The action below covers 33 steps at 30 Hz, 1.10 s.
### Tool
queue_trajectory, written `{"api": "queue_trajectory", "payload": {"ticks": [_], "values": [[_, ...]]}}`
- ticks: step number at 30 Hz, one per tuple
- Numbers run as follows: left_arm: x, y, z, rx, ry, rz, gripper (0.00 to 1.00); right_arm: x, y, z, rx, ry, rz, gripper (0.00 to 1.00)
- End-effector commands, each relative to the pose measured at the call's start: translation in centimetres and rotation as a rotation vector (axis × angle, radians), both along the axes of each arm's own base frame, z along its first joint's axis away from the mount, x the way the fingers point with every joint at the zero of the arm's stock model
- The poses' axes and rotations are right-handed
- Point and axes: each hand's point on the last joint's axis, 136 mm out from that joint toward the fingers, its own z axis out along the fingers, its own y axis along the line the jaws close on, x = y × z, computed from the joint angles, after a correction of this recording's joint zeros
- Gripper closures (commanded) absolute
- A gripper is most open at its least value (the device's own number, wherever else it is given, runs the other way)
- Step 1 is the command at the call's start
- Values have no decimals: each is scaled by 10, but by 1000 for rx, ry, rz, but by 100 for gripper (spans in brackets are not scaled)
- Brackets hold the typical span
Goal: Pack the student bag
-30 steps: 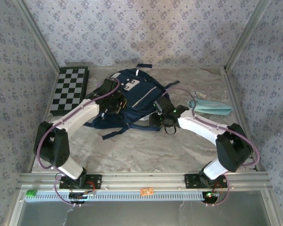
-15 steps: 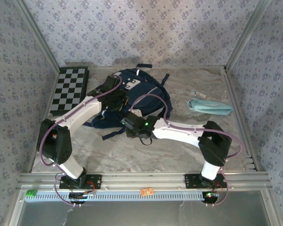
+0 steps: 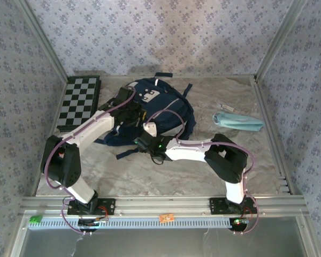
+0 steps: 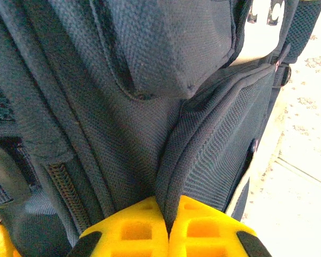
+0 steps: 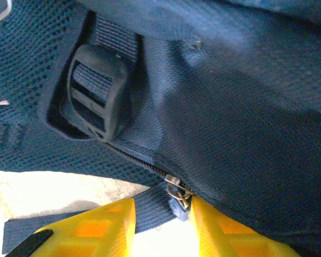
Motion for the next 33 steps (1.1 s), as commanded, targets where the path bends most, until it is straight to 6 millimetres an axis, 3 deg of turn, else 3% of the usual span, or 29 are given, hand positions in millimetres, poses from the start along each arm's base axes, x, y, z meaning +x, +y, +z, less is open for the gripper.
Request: {"api": "queue_trajectory", "payload": {"ticks": [1, 5, 8, 11, 14, 18, 21, 24, 27, 31, 33], "values": [[7, -16, 53, -163, -94, -2, 100, 6, -6, -7, -6, -63, -52, 67], [7, -16, 56, -166, -99, -7, 100, 13, -18, -15, -66, -77, -93, 67], [8, -15, 57, -165, -103, -9, 100, 18, -14, -15, -57, -99, -71, 67], [7, -16, 57, -166, -100, -12, 100, 23, -19, -19, -106, -103, -93, 76], [8, -12, 56, -153, -102, -10, 100, 27, -19, -9, -106, -114, -129, 85], [13, -4, 52, -95, -109, -20, 100, 18, -23, -5, -113, -106, -125, 95], [14, 3, 36, -47, -83, -29, 100, 6, -26, 7, -119, -100, -121, 99], [15, 9, 21, -15, -64, -49, 100, -11, -52, -6, -181, -32, -140, 100], [21, 13, 14, 40, -82, -69, 100, -22, -57, -9, -193, -8, -118, 100], [30, -3, 17, 58, -104, -161, 100, -26, -42, -10, -145, 9, -64, 100], [30, -15, 20, 19, -117, -211, 94, -26, -35, -5, -112, 16, -46, 100]]}}
